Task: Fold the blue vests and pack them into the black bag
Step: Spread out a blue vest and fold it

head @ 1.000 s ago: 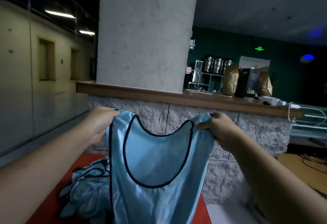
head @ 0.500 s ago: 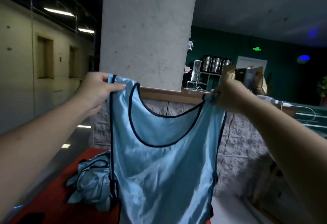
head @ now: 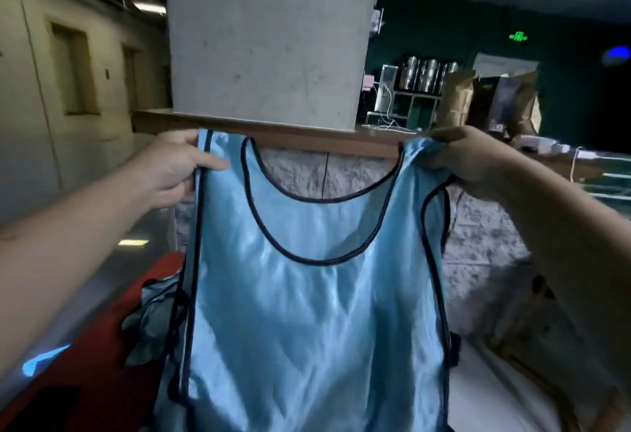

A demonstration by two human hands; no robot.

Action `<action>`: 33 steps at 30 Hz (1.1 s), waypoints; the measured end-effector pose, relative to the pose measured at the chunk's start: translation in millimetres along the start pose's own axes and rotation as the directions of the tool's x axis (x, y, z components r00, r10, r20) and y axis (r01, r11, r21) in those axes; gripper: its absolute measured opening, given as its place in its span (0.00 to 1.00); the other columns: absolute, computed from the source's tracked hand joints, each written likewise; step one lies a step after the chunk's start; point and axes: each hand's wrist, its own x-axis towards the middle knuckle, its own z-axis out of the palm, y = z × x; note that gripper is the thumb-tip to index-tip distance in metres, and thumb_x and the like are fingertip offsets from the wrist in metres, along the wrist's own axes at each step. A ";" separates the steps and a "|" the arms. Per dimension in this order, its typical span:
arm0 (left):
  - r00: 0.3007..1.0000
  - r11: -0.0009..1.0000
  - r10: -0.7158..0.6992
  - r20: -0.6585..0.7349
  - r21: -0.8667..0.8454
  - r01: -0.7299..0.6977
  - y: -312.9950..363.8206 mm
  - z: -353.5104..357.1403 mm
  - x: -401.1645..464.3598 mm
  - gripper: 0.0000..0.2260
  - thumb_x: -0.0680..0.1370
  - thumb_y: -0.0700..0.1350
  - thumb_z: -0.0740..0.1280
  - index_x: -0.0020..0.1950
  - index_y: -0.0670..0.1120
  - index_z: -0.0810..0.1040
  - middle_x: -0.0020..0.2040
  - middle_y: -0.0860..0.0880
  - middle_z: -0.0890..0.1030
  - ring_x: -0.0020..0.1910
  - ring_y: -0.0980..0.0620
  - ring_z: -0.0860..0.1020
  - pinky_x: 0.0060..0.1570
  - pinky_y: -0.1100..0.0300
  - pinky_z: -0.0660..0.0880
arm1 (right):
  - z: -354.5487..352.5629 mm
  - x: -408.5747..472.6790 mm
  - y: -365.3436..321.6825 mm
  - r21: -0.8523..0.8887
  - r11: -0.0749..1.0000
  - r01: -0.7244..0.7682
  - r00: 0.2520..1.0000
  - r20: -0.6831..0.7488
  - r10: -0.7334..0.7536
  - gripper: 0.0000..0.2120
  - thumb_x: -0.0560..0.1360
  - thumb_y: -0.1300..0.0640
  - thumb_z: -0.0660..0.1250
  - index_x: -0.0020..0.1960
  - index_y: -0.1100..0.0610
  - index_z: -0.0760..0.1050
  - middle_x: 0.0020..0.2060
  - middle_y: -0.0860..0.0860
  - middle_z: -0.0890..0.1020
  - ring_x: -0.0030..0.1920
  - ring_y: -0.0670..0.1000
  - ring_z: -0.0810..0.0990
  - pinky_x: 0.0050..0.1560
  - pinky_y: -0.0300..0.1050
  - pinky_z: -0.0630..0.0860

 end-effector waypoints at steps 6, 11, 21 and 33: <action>0.983 0.853 -0.183 -0.017 0.493 0.168 -164.3 34.5 73.2 0.06 0.74 0.38 0.76 0.43 0.40 0.79 0.42 0.43 0.83 0.40 0.44 0.82 0.38 0.58 0.74 | 91.2 67.5 119.9 -0.358 0.922 -0.147 0.982 0.062 0.180 0.13 0.70 0.65 0.77 0.53 0.56 0.84 0.46 0.54 0.84 0.39 0.49 0.80 0.39 0.41 0.78; 0.979 0.709 -0.186 -0.084 0.678 0.193 -295.2 66.0 134.0 0.13 0.75 0.47 0.76 0.46 0.39 0.77 0.42 0.41 0.79 0.39 0.45 0.77 0.37 0.54 0.71 | 160.3 132.6 230.8 -0.659 0.744 -0.110 0.958 0.129 0.257 0.16 0.70 0.54 0.79 0.57 0.53 0.85 0.47 0.51 0.84 0.41 0.48 0.79 0.41 0.42 0.74; 0.947 0.864 -0.212 -0.241 0.406 0.297 -364.2 113.1 205.2 0.20 0.80 0.42 0.71 0.68 0.46 0.66 0.59 0.48 0.68 0.47 0.42 0.82 0.31 0.57 0.80 | 215.1 214.4 348.5 -0.648 0.736 -0.199 0.977 -0.076 0.198 0.14 0.76 0.52 0.70 0.37 0.61 0.78 0.30 0.57 0.77 0.31 0.56 0.76 0.26 0.41 0.65; 0.953 0.879 -0.246 -0.176 0.373 0.296 -364.5 87.5 117.4 0.14 0.76 0.51 0.74 0.45 0.39 0.80 0.44 0.38 0.84 0.45 0.37 0.83 0.44 0.40 0.81 | 195.4 138.7 356.4 -0.667 0.651 -0.362 0.903 -0.077 0.423 0.09 0.72 0.60 0.72 0.47 0.67 0.82 0.38 0.60 0.81 0.39 0.58 0.81 0.33 0.44 0.70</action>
